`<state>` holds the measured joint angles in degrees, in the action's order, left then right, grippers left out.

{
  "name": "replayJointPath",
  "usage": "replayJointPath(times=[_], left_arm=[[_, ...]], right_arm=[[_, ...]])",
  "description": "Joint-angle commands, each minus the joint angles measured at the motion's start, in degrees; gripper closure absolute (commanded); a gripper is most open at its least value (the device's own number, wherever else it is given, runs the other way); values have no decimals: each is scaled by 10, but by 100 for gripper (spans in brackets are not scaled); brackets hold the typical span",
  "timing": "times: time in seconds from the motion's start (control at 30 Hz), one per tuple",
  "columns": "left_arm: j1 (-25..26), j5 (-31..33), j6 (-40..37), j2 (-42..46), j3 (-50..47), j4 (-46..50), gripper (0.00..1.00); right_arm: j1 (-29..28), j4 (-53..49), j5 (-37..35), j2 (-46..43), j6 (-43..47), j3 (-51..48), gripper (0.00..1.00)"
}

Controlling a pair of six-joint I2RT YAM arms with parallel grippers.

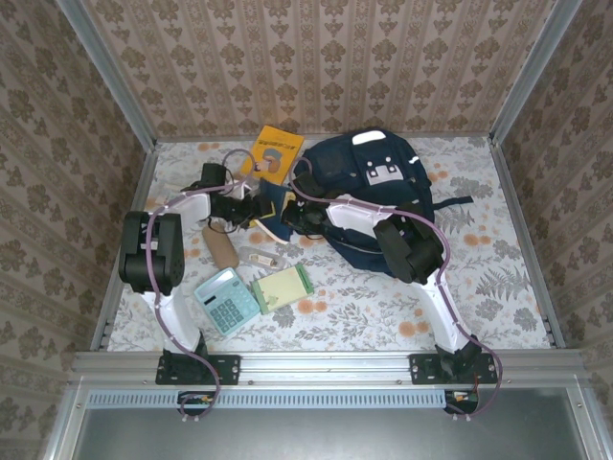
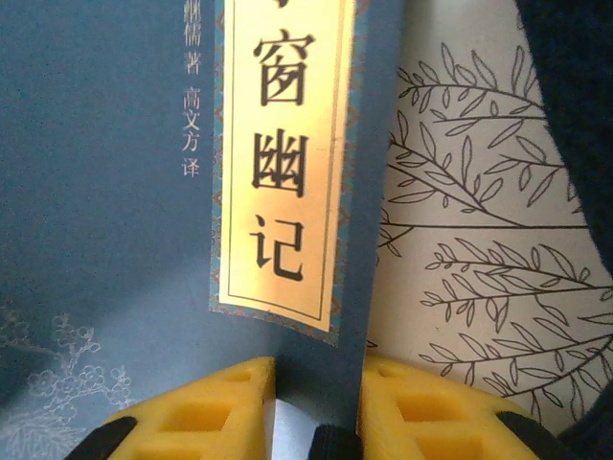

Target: Pack the student bag

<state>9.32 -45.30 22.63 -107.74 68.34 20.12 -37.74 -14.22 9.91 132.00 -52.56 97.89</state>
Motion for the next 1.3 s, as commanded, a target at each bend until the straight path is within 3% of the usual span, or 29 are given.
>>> replayJointPath(times=[0.0,0.1,0.23,0.33,0.53,0.7,0.87,1.07,1.27], left_arm=[[10,8,-36,-2,16,55,56],[9,31,-36,19,17,58,67],[8,50,-37,57,23,66,91],[7,53,-31,91,26,66,100],[9,18,2,166,33,43,100],[29,-57,52,197,43,-5,100],[62,-109,119,201,52,-78,100],[98,-121,134,196,76,-92,100],[107,-153,177,190,69,-144,100]], right_arm=[[-17,21,35,6,-6,-15,71],[-17,16,35,0,-5,-13,68],[-15,3,23,-33,8,-14,57],[-8,-11,9,-75,20,-20,48],[15,21,9,-190,26,-87,38],[55,128,83,-272,-9,-173,24],[99,249,185,-313,-67,-234,22],[123,270,217,-343,-68,-254,22],[145,370,276,-346,-122,-288,20]])
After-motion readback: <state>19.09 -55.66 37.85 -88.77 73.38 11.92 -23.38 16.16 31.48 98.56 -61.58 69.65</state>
